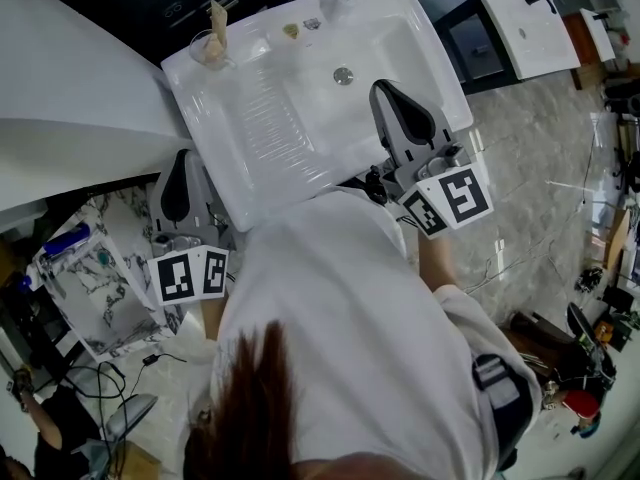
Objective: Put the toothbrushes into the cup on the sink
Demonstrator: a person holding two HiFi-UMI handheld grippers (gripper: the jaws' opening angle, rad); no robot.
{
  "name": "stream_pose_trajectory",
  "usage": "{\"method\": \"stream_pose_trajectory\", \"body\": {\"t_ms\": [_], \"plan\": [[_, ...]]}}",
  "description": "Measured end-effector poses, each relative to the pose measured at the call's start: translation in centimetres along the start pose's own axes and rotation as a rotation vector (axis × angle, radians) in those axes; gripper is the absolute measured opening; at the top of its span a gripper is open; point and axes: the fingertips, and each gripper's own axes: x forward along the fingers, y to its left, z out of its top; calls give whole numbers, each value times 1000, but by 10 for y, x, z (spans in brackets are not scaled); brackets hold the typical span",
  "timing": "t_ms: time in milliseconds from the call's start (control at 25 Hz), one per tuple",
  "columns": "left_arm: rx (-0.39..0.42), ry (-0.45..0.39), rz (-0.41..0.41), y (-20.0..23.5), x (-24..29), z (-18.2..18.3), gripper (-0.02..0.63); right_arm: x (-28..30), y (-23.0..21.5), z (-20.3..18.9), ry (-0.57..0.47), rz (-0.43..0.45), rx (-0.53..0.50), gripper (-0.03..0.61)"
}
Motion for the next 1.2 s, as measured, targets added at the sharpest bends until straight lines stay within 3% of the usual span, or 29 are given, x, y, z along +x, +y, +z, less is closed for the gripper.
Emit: {"method": "stream_pose_trajectory", "body": {"t_ms": [760,1200], "plan": [[16,35,6,-8,4,-10,15,-5,-19,-38,61,-10,19,17],[25,37,-6,-13,5,-10,15,-8,-22,-36,39,-27,25,17]]}}
